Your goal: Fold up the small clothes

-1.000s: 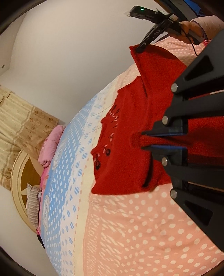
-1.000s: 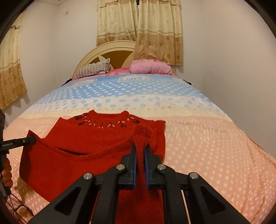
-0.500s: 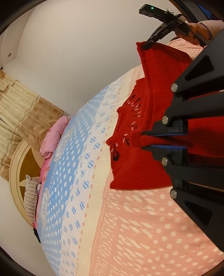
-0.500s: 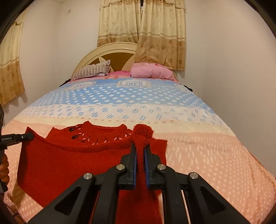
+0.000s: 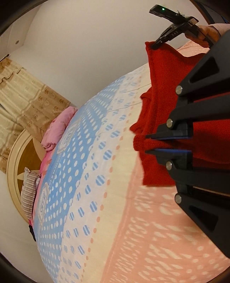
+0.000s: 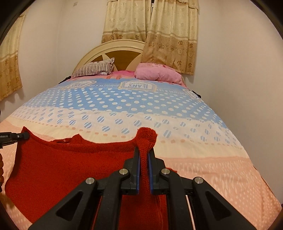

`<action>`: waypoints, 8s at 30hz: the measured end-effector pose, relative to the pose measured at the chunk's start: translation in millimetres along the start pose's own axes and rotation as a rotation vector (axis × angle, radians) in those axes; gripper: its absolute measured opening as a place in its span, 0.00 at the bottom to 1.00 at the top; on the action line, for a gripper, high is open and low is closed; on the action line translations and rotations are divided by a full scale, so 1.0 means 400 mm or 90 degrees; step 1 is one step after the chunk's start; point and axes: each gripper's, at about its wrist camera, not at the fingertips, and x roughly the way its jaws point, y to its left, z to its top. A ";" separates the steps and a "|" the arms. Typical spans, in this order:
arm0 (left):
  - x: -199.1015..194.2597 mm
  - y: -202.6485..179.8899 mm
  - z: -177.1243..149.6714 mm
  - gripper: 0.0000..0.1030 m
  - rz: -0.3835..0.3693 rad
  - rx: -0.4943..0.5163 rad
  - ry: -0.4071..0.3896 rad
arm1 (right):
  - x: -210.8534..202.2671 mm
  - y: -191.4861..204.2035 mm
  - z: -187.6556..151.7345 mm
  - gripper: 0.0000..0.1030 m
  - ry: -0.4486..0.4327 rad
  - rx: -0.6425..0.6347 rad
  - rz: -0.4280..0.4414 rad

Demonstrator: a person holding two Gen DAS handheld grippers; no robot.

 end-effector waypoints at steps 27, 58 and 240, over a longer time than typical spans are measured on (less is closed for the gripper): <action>0.231 0.038 0.026 0.35 0.159 0.034 0.100 | 0.391 0.013 -0.073 0.16 0.210 -0.026 -0.079; 0.051 -0.203 -0.274 0.72 0.318 0.260 0.039 | -0.050 -0.020 -0.325 0.22 0.164 0.086 -0.006; 0.177 -0.570 -0.352 0.25 0.049 0.243 0.097 | 0.169 -0.107 -0.129 0.12 0.185 0.207 0.254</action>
